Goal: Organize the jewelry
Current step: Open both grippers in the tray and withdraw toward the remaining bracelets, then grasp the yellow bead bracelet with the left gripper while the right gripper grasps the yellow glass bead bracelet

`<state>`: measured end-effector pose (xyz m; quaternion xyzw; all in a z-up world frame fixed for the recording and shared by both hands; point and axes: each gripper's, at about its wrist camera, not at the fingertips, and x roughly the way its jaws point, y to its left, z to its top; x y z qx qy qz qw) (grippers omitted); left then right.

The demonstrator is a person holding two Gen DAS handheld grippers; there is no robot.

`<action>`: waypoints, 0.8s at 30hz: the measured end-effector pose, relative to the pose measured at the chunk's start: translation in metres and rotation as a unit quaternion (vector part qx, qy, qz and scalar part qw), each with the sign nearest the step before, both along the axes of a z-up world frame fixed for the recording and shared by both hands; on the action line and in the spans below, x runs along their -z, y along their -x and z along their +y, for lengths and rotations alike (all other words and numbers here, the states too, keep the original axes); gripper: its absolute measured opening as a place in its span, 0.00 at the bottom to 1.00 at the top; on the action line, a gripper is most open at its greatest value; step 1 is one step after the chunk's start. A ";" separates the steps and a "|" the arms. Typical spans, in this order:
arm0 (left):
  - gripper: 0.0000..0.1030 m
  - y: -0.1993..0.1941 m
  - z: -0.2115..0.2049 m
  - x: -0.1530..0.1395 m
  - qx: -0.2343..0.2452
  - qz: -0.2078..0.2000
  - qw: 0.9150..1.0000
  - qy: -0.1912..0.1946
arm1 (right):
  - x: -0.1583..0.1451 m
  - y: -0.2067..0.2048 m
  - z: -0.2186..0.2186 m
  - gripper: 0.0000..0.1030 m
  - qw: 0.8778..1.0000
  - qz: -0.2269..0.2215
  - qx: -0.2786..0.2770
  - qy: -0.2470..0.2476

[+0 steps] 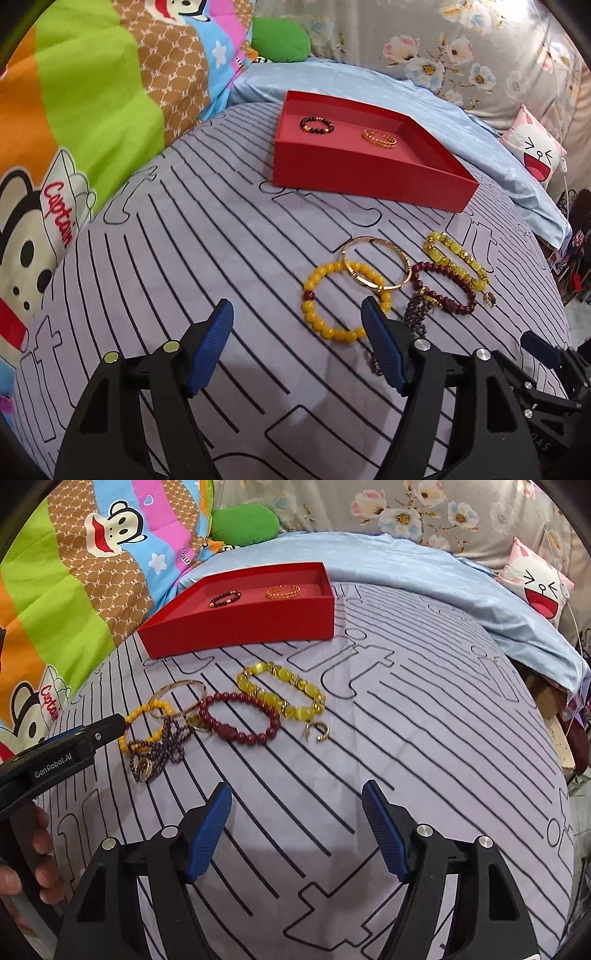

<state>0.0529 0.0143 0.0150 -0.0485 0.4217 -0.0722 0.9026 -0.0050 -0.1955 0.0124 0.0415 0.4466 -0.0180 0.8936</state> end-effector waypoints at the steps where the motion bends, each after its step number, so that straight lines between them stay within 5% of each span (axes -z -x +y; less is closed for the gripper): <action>1: 0.66 0.000 0.001 0.001 -0.001 0.001 1.000 0.002 | 0.002 0.000 0.001 0.68 1.000 0.002 -0.001 0.001; 16: 0.57 -0.016 -0.007 0.011 -0.002 0.004 0.999 -0.035 | 0.005 0.002 0.002 0.69 1.000 0.001 0.001 0.004; 24: 0.28 -0.021 -0.016 0.011 0.017 0.002 0.999 -0.050 | 0.005 -0.002 0.001 0.69 1.000 0.003 0.002 0.004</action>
